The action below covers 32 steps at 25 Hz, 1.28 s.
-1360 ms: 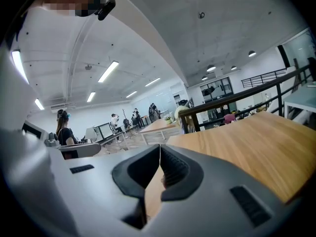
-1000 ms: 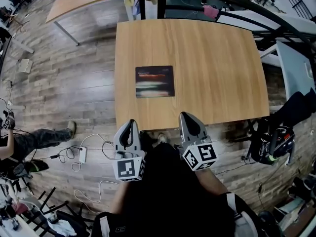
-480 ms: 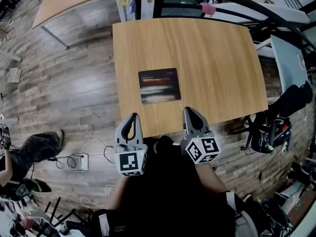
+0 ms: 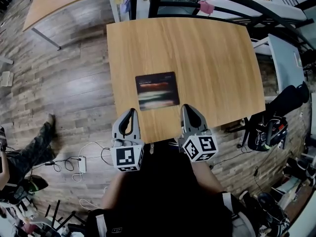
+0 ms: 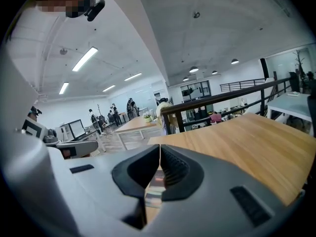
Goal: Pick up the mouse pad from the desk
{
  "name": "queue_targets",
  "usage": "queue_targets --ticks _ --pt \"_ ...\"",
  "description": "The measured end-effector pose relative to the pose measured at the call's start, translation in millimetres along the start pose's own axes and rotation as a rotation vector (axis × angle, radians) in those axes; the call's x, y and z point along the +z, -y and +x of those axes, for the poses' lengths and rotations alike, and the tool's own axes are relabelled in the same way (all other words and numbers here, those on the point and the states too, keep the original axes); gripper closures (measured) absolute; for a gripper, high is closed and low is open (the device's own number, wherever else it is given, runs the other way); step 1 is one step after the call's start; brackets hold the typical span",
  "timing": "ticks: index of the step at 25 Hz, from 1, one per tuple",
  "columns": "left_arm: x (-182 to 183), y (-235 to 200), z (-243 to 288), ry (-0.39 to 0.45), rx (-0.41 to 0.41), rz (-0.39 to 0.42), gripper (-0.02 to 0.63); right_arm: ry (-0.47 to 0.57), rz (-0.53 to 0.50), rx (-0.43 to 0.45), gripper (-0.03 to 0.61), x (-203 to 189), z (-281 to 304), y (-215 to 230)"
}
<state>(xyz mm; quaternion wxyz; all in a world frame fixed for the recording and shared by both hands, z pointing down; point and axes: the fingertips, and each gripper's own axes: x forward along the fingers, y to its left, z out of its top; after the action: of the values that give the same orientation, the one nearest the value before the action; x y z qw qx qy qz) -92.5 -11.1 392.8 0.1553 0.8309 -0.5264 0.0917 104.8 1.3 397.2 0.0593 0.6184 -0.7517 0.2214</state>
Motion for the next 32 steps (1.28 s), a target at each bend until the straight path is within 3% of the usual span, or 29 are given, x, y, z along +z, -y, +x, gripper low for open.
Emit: queue_targets --ticks 17,23,28,30,32 --pt "-26.6 -29.8 95.5 -0.123 0.095 -0.021 0.589 -0.165 -0.017 0.037 0.546 -22.7 100.9 51.4" --pt "-53.7 -35.1 125.2 -0.204 0.097 -0.009 0.589 -0.246 -0.003 0.041 0.545 -47.5 126.1 69.9" --pt "-85.6 -37.8 142.5 -0.273 0.092 -0.061 0.586 -0.351 0.024 0.068 0.540 -82.4 147.2 81.5" --pt "-100.1 -39.2 148.6 -0.308 0.088 -0.083 0.561 -0.397 0.025 0.068 0.490 -97.5 154.9 86.1" --pt "-114.8 -40.0 153.3 -0.351 0.080 -0.098 0.482 -0.436 0.026 0.066 0.437 -110.5 161.2 90.3"
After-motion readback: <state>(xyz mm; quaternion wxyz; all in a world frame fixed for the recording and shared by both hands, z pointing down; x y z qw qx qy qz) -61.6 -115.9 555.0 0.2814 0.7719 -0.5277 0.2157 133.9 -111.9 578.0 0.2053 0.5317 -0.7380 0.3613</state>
